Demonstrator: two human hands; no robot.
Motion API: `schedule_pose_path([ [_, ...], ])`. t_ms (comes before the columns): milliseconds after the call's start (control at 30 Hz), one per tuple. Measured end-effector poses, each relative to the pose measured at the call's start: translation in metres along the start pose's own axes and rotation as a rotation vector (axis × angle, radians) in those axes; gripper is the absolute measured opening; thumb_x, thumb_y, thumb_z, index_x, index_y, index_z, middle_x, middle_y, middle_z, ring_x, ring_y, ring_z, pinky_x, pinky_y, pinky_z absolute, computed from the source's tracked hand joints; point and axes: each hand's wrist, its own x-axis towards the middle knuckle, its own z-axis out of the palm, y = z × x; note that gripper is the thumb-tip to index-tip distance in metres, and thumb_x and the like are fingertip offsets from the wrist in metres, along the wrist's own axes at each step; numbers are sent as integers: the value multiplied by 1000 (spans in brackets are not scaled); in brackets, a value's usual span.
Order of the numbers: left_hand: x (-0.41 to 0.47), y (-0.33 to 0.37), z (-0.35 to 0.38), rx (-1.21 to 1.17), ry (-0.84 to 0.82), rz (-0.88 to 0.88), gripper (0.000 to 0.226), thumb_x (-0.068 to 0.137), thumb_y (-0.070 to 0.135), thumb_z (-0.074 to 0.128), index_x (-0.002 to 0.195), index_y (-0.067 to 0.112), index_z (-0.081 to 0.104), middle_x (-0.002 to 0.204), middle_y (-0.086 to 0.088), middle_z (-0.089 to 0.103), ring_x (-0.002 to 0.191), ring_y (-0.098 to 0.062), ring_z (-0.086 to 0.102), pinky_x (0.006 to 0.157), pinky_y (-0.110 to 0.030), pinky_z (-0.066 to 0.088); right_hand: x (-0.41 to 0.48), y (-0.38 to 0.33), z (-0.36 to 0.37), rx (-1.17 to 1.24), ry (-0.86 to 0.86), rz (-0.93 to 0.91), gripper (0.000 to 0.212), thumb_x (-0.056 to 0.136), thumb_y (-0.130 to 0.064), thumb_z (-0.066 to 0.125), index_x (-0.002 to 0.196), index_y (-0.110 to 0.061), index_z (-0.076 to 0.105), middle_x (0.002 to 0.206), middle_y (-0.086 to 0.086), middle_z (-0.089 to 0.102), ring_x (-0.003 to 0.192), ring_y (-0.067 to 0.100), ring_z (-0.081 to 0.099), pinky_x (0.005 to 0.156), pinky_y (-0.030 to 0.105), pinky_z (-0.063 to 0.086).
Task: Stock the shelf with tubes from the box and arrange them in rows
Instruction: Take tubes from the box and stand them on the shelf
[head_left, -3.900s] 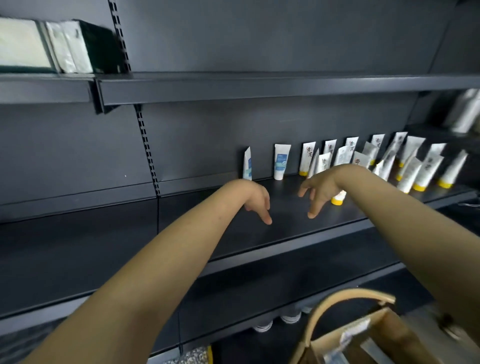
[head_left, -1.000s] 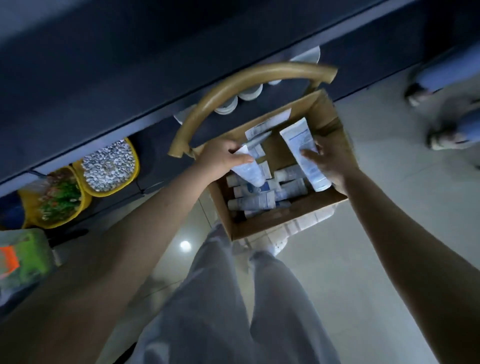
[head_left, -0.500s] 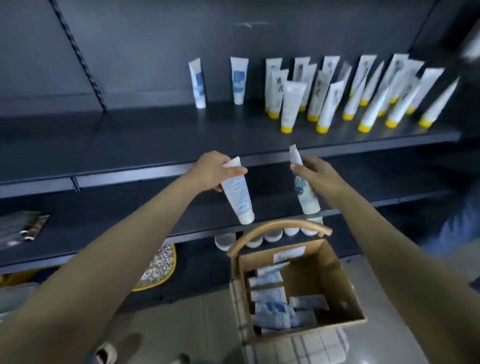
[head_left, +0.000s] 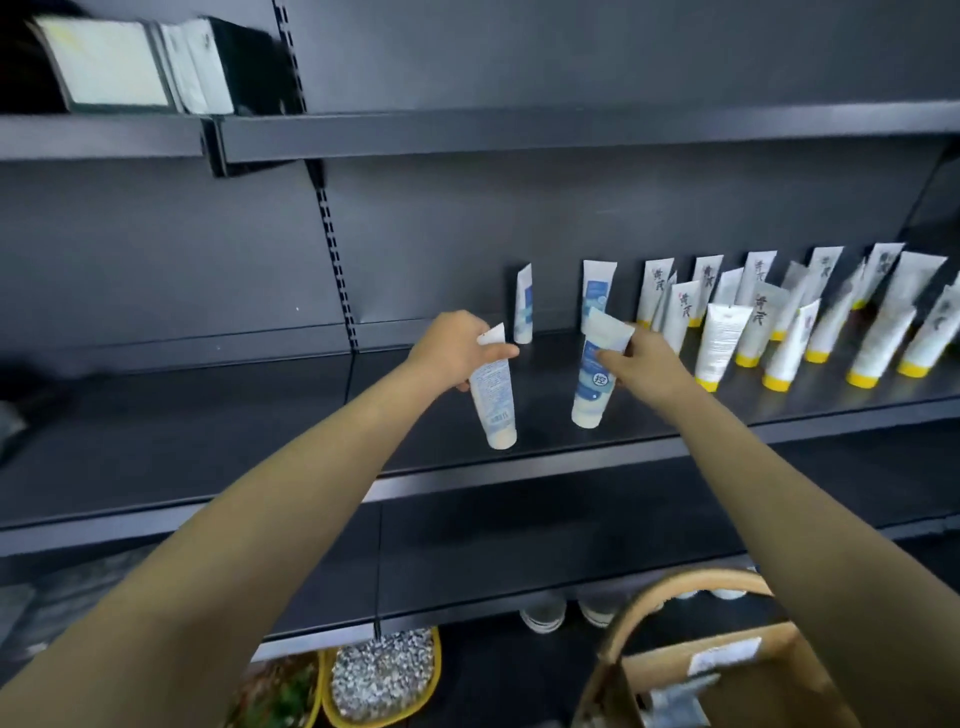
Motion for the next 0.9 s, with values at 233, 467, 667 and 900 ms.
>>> schedule_pose_path([
  [233, 46, -54, -6, 111, 72, -30, 49, 81, 45, 68, 59, 11, 40, 60, -3, 44, 57, -22, 46, 57, -34, 39, 54, 5, 48, 1, -79, 39, 22, 83, -4, 62, 103, -14, 63, 95, 11, 66, 85, 22, 61, 85, 45, 54],
  [467, 105, -90, -14, 130, 122, -132, 33, 81, 42, 66, 99, 14, 62, 94, -1, 62, 82, -20, 58, 64, -29, 45, 147, 3, 93, 87, -260, 68, 8, 79, -7, 69, 87, -8, 66, 80, 4, 64, 71, 12, 63, 57, 18, 55],
  [667, 143, -118, -30, 26, 210, -136, 29, 77, 33, 72, 100, 18, 63, 94, 1, 61, 84, -19, 58, 69, -29, 47, 222, -6, 124, -7, -384, -37, 30, 76, -6, 70, 89, 17, 55, 78, 14, 54, 76, 21, 57, 79, 43, 55],
  [900, 179, -147, -44, 44, 248, -211, 15, 84, 23, 66, 93, 10, 64, 91, -7, 63, 87, -26, 62, 60, -26, 48, 269, -19, 159, -131, -343, -118, 29, 75, -15, 70, 90, 9, 62, 94, 29, 64, 93, 41, 64, 82, 57, 52],
])
